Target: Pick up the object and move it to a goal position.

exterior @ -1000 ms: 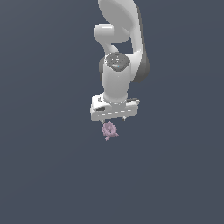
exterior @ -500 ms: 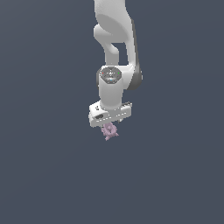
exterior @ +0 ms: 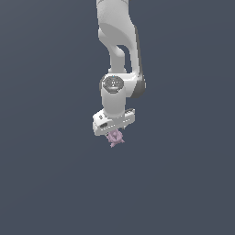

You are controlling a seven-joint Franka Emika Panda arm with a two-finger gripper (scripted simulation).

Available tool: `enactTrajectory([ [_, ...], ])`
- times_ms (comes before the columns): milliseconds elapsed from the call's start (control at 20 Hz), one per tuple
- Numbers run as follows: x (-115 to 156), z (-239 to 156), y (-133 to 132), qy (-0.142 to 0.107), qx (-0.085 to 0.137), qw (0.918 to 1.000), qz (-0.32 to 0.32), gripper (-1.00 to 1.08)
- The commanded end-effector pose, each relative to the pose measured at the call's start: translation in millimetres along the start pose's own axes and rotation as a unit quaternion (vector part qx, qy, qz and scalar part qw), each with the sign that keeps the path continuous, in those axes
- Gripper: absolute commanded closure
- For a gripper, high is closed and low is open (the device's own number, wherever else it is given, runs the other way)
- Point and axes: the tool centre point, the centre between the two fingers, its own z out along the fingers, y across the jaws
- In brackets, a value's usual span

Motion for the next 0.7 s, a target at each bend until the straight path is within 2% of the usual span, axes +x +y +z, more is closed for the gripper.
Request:
enactTrajectory([
  [0, 0, 1, 0, 0.0, 0.0, 1.0, -0.003, -0.92],
  [300, -1, 9, 0, 0.0, 0.0, 1.0, -0.001, -0.92],
  [650, -1, 42, -1, 0.0, 0.0, 1.0, -0.003, -0.92],
])
